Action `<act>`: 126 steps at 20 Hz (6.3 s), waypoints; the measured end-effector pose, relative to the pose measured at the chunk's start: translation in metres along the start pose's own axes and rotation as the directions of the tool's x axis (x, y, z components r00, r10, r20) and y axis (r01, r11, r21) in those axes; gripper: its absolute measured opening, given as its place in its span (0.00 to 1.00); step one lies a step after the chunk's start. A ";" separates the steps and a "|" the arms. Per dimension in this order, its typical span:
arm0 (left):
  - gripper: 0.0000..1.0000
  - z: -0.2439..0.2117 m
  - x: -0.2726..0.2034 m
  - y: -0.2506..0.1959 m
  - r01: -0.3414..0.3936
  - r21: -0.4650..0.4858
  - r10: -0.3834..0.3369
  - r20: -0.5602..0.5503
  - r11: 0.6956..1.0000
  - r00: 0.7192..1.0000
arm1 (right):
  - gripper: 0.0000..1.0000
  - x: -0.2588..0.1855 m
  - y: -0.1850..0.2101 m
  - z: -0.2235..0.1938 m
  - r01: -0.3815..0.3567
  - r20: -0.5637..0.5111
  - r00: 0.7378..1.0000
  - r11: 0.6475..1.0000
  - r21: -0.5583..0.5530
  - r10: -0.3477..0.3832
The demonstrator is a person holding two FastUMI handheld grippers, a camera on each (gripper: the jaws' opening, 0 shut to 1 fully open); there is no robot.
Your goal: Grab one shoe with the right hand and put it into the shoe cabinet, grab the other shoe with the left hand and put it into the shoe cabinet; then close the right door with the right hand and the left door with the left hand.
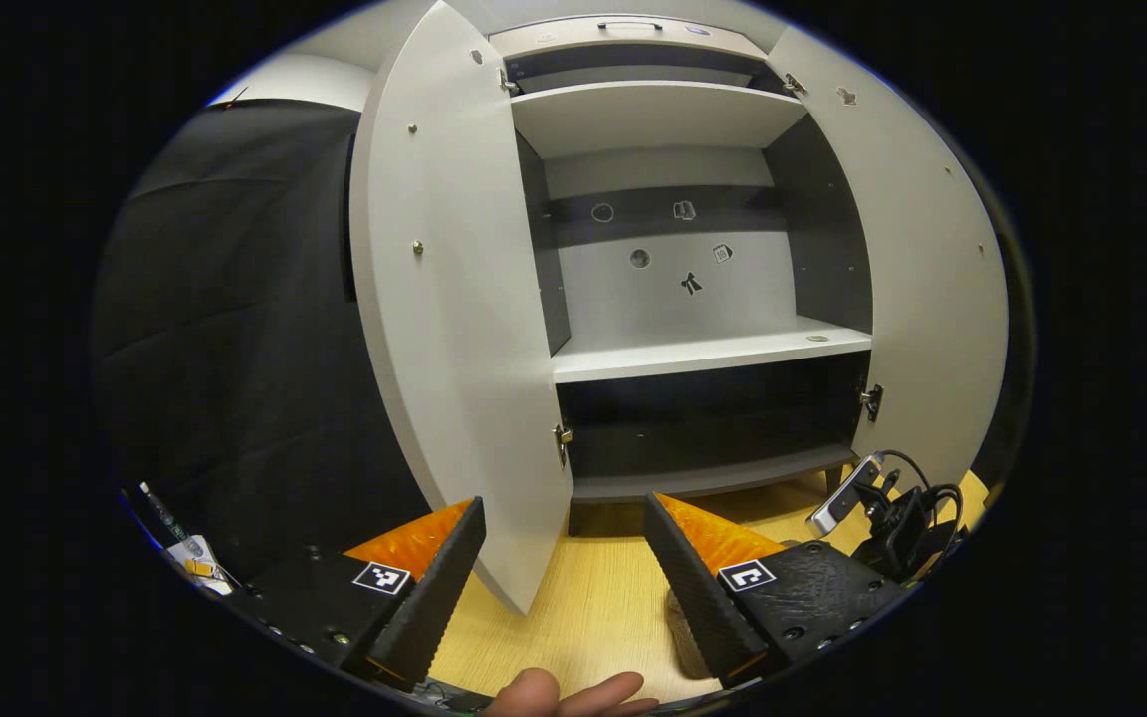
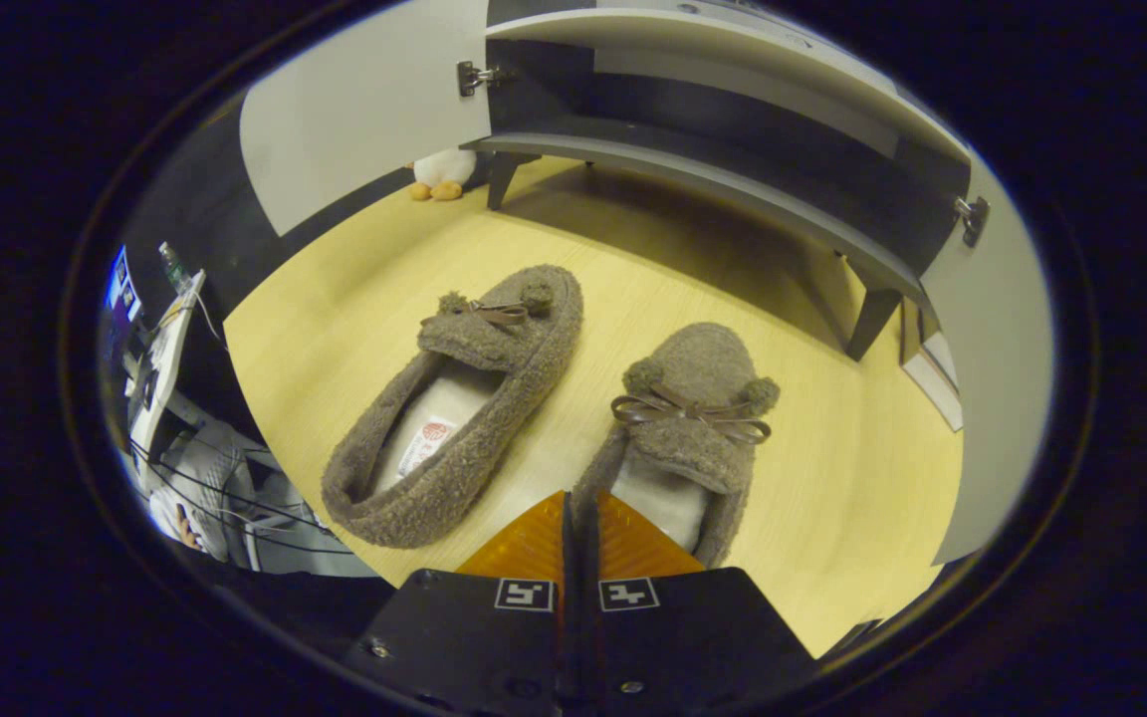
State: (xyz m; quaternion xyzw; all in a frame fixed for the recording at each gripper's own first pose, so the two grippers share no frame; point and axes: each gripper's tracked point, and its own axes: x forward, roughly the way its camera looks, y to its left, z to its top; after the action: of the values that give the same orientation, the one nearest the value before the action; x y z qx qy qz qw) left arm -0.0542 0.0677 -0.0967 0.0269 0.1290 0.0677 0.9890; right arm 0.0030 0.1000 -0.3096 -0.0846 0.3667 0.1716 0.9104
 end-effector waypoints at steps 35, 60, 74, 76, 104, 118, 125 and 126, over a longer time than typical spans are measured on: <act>0.96 0.026 0.025 -0.069 0.209 0.043 -0.211 0.070 0.977 0.975 | 0.04 -0.236 -0.088 0.280 0.095 0.550 0.811 0.971 0.218 -0.202; 0.96 -0.006 0.037 -0.026 0.105 0.028 -0.105 -0.004 0.994 0.994 | 0.04 -0.131 -0.151 0.424 0.217 0.512 0.814 0.961 0.169 -0.274; 0.96 0.005 0.038 -0.052 0.189 -0.005 -0.189 0.011 0.982 0.982 | 0.75 -0.263 -0.129 0.387 0.123 0.769 0.565 0.952 0.279 -0.299; 0.97 0.007 0.038 -0.057 0.205 0.001 -0.205 0.018 0.979 0.979 | 0.80 -0.279 -0.114 0.363 0.089 0.783 0.563 0.961 0.260 -0.264; 0.97 -0.165 0.025 -0.106 0.271 -0.116 -0.295 -0.364 0.956 0.883 | 0.96 -0.205 -0.060 0.145 0.116 0.419 0.883 0.964 0.240 -0.210; 1.00 -0.259 0.037 -0.121 0.195 -0.206 -0.281 -0.593 0.959 0.755 | 0.96 -0.198 -0.058 0.135 0.116 0.357 0.916 0.971 0.208 -0.185; 0.21 -0.259 0.044 -0.133 0.246 -0.069 -0.238 -0.594 0.967 0.769 | 0.96 -0.192 -0.058 0.140 0.132 0.352 0.916 0.974 0.187 -0.191; 0.07 -0.259 0.046 -0.133 0.238 -0.068 -0.232 -0.587 0.969 0.776 | 0.96 -0.192 -0.057 0.140 0.132 0.349 0.918 0.974 0.183 -0.190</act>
State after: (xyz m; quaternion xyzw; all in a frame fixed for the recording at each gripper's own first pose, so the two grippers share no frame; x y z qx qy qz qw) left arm -0.0603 -0.0480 -0.3672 -0.0067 0.4324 -0.0519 0.9002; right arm -0.0152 0.0382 -0.0739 -0.0099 0.1954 0.0796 0.9774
